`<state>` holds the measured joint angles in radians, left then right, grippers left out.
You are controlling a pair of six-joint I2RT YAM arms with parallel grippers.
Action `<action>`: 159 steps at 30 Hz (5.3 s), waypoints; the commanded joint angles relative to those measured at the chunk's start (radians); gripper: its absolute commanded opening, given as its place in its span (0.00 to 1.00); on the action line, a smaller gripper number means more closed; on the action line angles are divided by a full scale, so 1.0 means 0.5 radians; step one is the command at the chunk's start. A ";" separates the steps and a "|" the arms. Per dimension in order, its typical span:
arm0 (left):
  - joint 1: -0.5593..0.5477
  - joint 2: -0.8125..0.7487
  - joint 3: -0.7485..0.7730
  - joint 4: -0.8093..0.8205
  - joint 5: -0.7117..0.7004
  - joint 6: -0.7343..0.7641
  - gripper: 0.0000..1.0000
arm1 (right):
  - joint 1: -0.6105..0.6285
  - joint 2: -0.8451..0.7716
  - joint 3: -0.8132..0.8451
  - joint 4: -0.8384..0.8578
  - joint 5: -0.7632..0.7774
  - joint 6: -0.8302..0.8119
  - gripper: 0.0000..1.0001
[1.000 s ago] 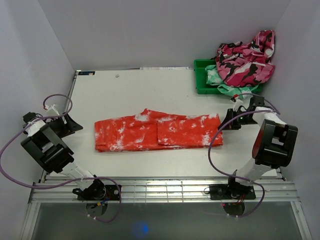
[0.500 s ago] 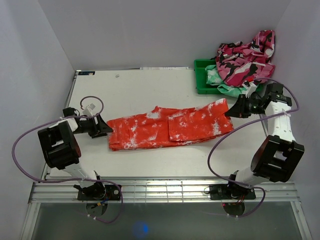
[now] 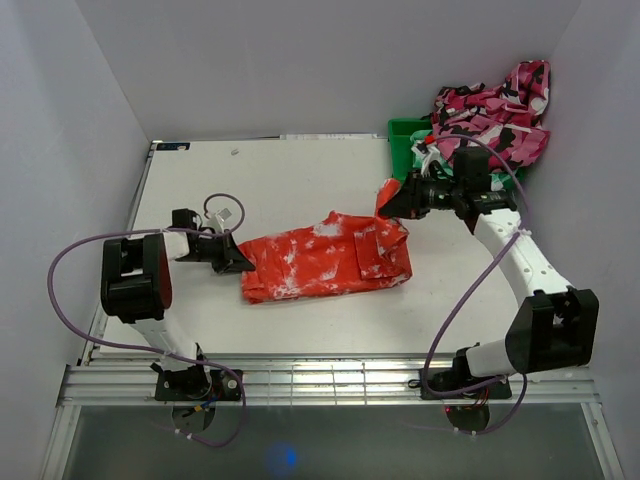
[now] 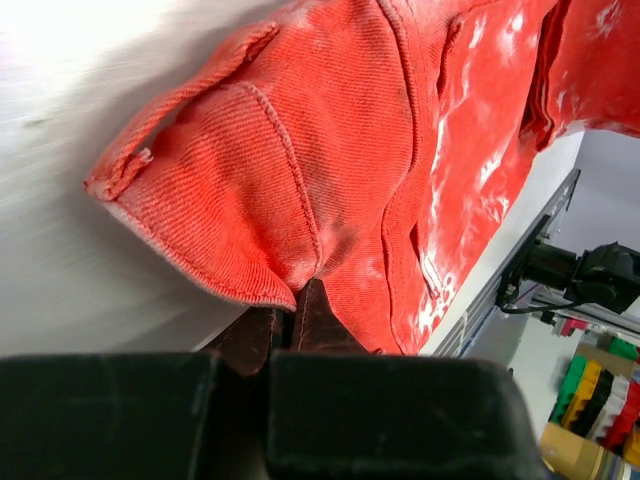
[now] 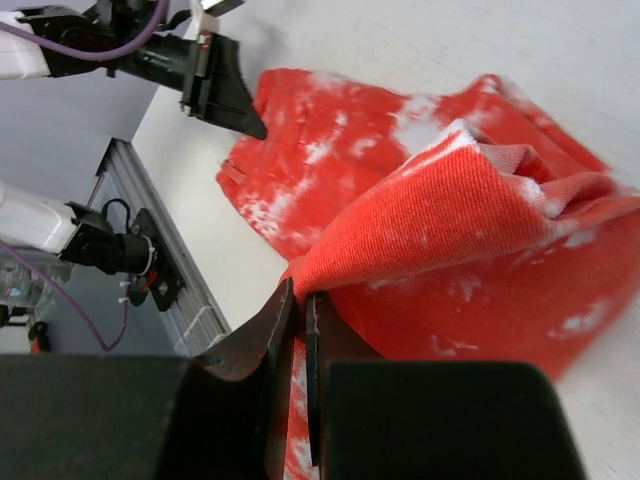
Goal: Fold and stack the trousers
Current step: Fold the trousers
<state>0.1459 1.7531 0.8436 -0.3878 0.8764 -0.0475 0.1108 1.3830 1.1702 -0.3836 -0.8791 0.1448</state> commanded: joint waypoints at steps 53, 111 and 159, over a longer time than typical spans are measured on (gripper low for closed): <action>-0.424 -0.147 -0.356 0.760 -0.108 -0.887 0.00 | 1.496 1.317 0.568 0.963 0.546 1.223 0.08; -0.317 -0.022 -0.151 -0.062 -0.136 -0.525 0.35 | 0.459 0.860 -0.607 0.515 -0.006 0.158 0.49; -0.218 -0.588 -0.121 0.616 0.530 -0.908 0.57 | 0.327 0.680 -0.014 0.641 -0.285 0.388 0.74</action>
<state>0.0467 1.5639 0.8703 -0.0364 1.0748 -0.4877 0.2687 1.8011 1.2583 -0.0776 -0.9550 0.2989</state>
